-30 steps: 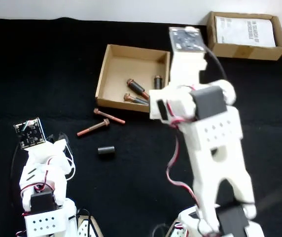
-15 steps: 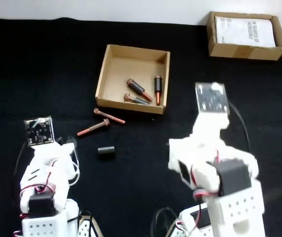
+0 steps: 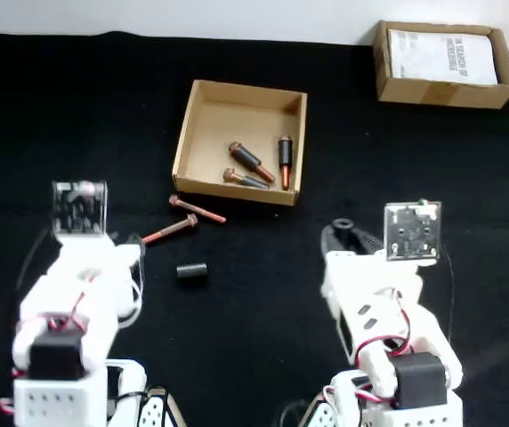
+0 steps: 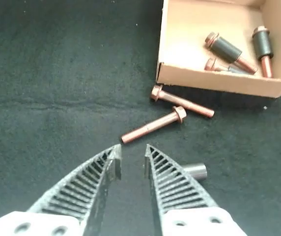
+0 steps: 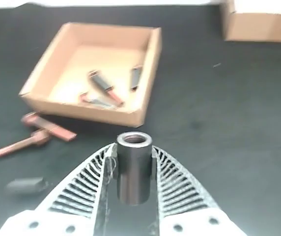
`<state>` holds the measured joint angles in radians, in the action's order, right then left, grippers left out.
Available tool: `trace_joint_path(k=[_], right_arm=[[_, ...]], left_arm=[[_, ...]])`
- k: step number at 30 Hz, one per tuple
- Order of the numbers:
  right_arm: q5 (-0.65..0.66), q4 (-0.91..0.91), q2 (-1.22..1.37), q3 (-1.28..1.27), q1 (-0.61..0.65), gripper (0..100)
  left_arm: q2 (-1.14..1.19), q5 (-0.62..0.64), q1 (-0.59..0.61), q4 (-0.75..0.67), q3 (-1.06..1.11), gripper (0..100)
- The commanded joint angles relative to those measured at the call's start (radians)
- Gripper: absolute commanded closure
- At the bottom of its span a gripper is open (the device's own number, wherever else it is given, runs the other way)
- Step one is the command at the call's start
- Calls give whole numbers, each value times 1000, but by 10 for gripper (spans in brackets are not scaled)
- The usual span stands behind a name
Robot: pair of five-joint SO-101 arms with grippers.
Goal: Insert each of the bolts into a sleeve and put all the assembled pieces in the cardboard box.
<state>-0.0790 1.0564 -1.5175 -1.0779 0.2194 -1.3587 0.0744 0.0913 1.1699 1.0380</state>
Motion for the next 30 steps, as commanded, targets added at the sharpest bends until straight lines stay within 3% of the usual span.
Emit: trace_joint_path(k=[1,5,11,22,30], right_arm=[[44,-104,-36,-41,-105,991],[44,-131,-31,-54,-159,991],[44,-131,-36,-99,-163,991],[44,-131,-33,-101,-163,991],[40,-133,-33,-102,-163,991]], left_arm=[[257,75,-18,35,-260,898],[512,150,-91,104,-461,898],[828,374,-186,160,-682,898],[1425,578,-191,209,-975,898],[1830,701,-191,331,-1357,898]])
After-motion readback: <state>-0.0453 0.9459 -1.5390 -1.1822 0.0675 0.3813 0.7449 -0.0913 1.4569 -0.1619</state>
